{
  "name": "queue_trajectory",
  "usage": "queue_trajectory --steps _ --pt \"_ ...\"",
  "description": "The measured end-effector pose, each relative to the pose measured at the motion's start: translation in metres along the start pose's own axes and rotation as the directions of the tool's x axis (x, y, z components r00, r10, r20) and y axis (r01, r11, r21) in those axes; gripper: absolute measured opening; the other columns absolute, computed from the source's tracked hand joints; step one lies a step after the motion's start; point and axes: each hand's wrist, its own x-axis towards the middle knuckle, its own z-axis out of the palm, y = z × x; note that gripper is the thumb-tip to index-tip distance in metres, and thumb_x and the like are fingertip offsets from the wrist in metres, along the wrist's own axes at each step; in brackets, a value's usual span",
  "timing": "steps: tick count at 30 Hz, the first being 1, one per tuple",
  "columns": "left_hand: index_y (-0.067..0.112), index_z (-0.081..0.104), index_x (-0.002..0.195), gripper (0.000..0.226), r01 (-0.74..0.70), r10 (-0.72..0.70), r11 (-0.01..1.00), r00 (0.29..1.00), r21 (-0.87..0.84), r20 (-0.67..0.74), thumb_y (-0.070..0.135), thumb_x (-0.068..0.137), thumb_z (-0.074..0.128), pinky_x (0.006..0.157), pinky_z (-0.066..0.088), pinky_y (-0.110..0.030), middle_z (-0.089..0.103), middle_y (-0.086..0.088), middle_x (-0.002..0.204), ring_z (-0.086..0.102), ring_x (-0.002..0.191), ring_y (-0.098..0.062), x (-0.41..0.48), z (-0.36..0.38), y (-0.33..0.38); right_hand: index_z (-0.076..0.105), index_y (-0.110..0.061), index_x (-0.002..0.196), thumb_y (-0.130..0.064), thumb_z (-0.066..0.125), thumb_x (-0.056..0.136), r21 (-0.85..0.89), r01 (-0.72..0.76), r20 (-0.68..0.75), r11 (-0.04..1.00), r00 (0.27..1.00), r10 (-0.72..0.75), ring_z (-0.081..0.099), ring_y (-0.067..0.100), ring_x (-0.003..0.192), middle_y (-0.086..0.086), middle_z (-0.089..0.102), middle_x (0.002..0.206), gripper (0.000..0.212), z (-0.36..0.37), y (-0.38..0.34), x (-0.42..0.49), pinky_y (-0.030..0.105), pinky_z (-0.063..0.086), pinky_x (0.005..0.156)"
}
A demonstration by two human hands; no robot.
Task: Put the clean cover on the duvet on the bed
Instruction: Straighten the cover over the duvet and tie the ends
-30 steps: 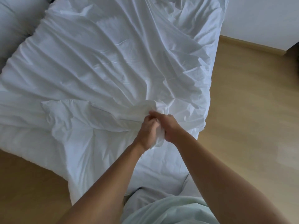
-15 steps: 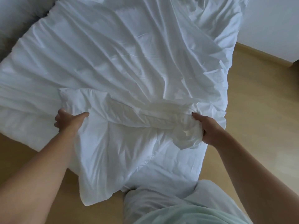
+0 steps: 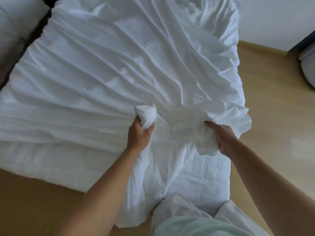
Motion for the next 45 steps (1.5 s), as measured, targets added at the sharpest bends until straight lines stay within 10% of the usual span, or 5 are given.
queue_trajectory --steps 8,15,26,36,45 --pt "0.026 0.062 0.133 0.047 -0.492 0.416 0.852 0.842 0.177 0.343 0.05 0.092 0.058 0.072 0.057 -0.038 0.074 -0.006 0.09 0.07 0.084 -0.03 -0.068 0.091 0.081 0.069 -0.013 0.105 -0.018 0.071 0.081 0.102 0.029 0.025 0.994 0.999 -0.031 0.075 0.024 0.077 0.009 0.077 0.094 0.025 -0.026 -0.022 -0.022 0.031 0.057 0.057" --pt "0.041 0.052 0.142 0.049 -0.554 0.339 0.698 0.813 0.453 0.473 0.03 0.095 0.06 0.079 0.054 -0.038 0.065 -0.002 0.109 0.066 0.097 -0.029 -0.076 0.136 0.1 0.063 -0.004 0.127 -0.014 0.063 0.077 0.223 -0.031 0.245 0.974 0.969 -0.025 0.068 0.04 0.111 0.021 0.07 0.121 0.05 -0.069 -0.023 -0.031 0.056 0.051 0.102" --pt "0.015 0.067 0.088 0.022 -0.345 0.161 0.813 0.907 0.469 0.389 0.037 0.082 0.068 0.064 0.044 -0.03 0.071 -0.001 0.084 0.066 0.077 -0.025 -0.087 0.18 0.106 0.067 -0.015 0.092 -0.001 0.062 0.088 -0.023 0.103 0.373 0.994 0.924 -0.087 0.061 0.022 0.075 0.006 0.072 0.094 0.016 -0.114 -0.013 -0.005 0.035 0.047 0.06" --pt "0.017 0.061 0.088 0.019 -0.058 0.055 0.998 0.815 -0.013 0.577 0.001 0.097 0.059 0.062 0.044 -0.011 0.065 0.012 0.073 0.06 0.072 -0.006 -0.097 0.193 0.098 0.058 -0.027 0.096 -0.031 0.081 0.077 -0.244 0.211 0.244 0.947 0.958 -0.151 0.059 0.002 0.083 -0.012 0.063 0.108 0.03 -0.102 0.001 -0.005 0.01 0.045 0.056" --pt "0.005 0.076 0.091 0.021 0.461 -0.339 0.801 0.875 -0.381 0.347 -0.005 0.095 0.058 0.055 0.056 -0.028 0.076 -0.009 0.077 0.073 0.072 -0.022 -0.11 0.197 0.077 0.073 -0.023 0.087 -0.045 0.079 0.081 -0.21 0.08 0.211 0.974 0.977 -0.034 0.067 0.014 0.077 -0.008 0.071 0.088 0.023 -0.081 0.009 -0.023 0.021 0.048 0.059"
